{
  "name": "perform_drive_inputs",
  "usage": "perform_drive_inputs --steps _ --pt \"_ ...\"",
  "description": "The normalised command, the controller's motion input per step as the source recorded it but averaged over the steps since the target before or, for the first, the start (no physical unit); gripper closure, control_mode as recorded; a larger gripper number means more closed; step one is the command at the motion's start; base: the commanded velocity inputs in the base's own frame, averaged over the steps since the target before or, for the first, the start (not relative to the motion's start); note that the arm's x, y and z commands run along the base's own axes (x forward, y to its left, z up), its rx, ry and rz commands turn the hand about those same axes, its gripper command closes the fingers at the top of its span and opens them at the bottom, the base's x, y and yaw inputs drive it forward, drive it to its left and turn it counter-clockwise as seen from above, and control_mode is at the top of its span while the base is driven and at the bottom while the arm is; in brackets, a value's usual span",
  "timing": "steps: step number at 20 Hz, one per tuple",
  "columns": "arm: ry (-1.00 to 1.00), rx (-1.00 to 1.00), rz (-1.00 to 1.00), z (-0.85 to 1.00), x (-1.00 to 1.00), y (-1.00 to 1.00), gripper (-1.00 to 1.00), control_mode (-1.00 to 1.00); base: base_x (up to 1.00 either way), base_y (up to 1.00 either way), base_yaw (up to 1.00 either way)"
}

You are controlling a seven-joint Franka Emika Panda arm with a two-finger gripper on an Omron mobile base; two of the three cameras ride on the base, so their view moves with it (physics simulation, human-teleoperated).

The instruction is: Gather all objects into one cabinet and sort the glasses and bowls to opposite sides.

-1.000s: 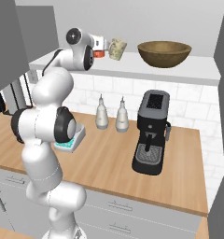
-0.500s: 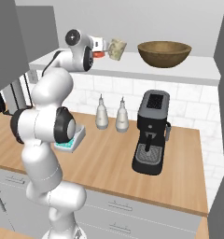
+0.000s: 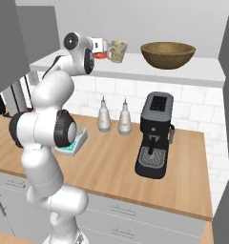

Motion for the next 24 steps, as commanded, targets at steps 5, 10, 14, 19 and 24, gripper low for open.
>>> perform_drive_inputs --steps 5,10,14,19,24 --pt "-0.09 -0.04 0.00 0.00 -0.19 0.04 -1.00 -1.00 0.00 0.00 0.00" --pt "-0.06 0.00 -0.01 0.03 -0.44 0.00 -1.00 -1.00 0.00 0.00 0.00" --pt "-0.09 0.00 0.00 0.07 -0.80 0.00 -1.00 -1.00 0.00 0.00 0.00" --pt "-0.08 0.00 0.00 0.08 -1.00 0.00 -1.00 -1.00 0.00 0.00 0.00" --pt "-0.01 0.00 0.02 0.00 -1.00 -0.01 -1.00 -1.00 0.00 0.00 0.00"
